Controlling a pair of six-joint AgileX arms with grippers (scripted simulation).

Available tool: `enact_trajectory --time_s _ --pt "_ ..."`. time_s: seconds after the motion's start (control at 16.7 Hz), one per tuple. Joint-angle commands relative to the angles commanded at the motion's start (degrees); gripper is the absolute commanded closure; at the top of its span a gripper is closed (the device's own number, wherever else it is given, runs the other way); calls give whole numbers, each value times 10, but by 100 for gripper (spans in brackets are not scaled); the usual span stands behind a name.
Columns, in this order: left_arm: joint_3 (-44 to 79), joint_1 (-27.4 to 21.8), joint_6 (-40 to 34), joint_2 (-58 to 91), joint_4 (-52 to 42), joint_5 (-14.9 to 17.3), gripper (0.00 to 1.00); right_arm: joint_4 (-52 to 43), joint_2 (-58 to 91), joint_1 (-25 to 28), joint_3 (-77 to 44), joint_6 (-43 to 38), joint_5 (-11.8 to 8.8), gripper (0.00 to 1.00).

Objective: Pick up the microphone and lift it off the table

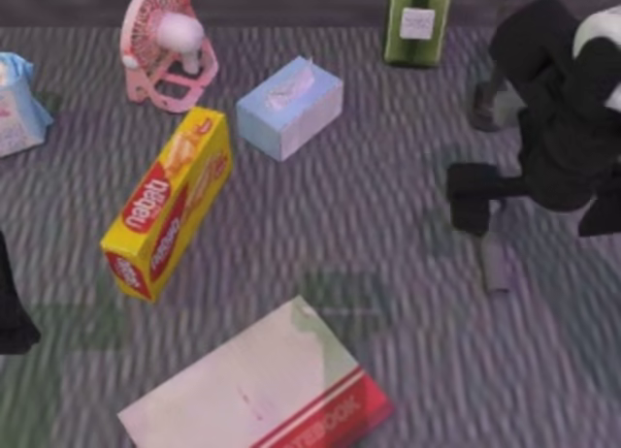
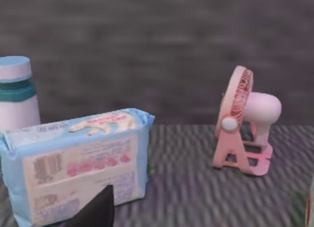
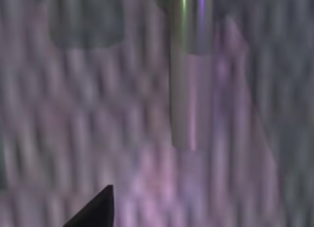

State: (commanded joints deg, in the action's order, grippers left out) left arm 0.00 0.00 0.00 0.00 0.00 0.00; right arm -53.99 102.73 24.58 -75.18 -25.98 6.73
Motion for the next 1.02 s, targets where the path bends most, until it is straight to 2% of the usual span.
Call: enact_trajectory --time_s 0.24,0.66,1.02 --pt "0 0 0 0 0 0 0 -43 86 22 -72 -23 6 0" --pt "0 0 0 0 0 0 0 -44 94 21 -77 -25 6 0" --pt "0 0 0 0 0 0 0 70 150 13 -22 -15 7 0"
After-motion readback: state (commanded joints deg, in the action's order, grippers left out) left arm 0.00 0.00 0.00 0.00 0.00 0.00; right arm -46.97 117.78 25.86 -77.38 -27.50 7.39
